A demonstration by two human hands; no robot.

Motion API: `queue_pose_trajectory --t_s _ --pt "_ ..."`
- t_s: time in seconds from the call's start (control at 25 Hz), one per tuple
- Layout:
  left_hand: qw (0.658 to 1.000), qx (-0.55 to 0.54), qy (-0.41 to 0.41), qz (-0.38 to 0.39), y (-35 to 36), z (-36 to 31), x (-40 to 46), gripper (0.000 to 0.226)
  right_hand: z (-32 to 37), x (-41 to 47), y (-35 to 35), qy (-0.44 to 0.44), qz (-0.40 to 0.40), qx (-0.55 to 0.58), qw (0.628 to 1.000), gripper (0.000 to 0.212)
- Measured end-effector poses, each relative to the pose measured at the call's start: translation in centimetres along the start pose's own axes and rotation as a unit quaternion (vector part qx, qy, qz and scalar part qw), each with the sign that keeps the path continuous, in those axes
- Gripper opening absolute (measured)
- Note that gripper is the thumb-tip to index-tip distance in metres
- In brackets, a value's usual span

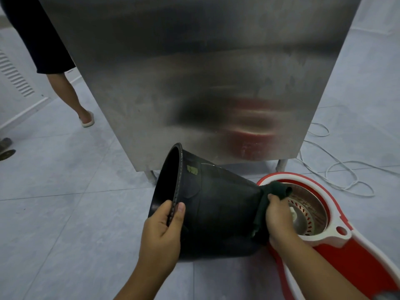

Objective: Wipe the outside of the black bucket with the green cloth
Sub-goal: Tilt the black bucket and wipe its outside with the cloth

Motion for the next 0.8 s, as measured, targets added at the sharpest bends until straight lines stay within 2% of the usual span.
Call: queue_pose_trajectory --t_s 0.04,0.12,0.24,0.36,0.4,0.44,0.52,0.56,0.64,0.72,0.8 --pt "1.0 0.002 -0.004 0.027 -0.3 -0.2 0.0 0.033 0.1 0.1 -0.3 0.062 -0.016 0.059 0.996 0.017" --pt "0.998 0.021 0.0 0.052 -0.9 -0.7 -0.1 0.038 0.1 -0.1 -0.6 0.12 -0.025 0.148 0.981 0.016" --pt "0.998 0.016 -0.001 0.058 -1.5 -0.8 0.1 0.039 -0.2 -0.2 -0.4 0.117 -0.026 0.205 0.971 0.008" --pt "0.984 0.053 -0.043 0.162 -1.8 -0.8 -0.3 0.058 -0.2 0.1 -0.6 0.102 -0.047 0.261 0.959 0.019" --pt "0.986 0.04 -0.055 0.149 -1.9 -0.7 -0.2 0.068 -0.4 0.1 -0.5 0.092 -0.045 0.265 0.959 0.016" --pt "0.992 0.008 -0.071 0.105 -2.0 -0.6 0.0 0.073 -0.5 -0.3 -0.3 0.086 -0.04 0.264 0.96 0.01" --pt "0.997 -0.03 -0.067 0.001 -2.1 -0.2 0.7 0.068 -1.2 -1.0 0.1 0.078 -0.042 0.254 0.963 0.011" --pt "0.998 -0.027 -0.06 -0.016 -1.9 -0.3 0.7 0.059 -1.7 -1.1 0.1 0.074 -0.042 0.255 0.963 0.02" --pt "0.998 0.006 -0.055 0.005 -2.1 -0.7 0.6 0.044 -2.2 -1.2 0.1 0.076 -0.047 0.263 0.961 0.032" --pt "0.996 -0.004 -0.064 0.057 -2.5 -0.9 0.5 0.043 -2.1 -1.0 0.0 0.063 -0.067 0.26 0.961 0.031" --pt "0.994 -0.063 -0.087 0.024 -2.5 -0.5 1.0 0.044 -1.6 -0.8 0.0 0.034 -0.067 0.247 0.966 0.026"
Point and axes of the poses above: each hand's wrist, its own x-axis towards the middle knuckle, its own y-axis out of the palm, z = x × y, the point moved 2 cm from there along x, towards the middle knuckle, and after that the axes turned 15 degrees about -y, right-handed, at the moved point
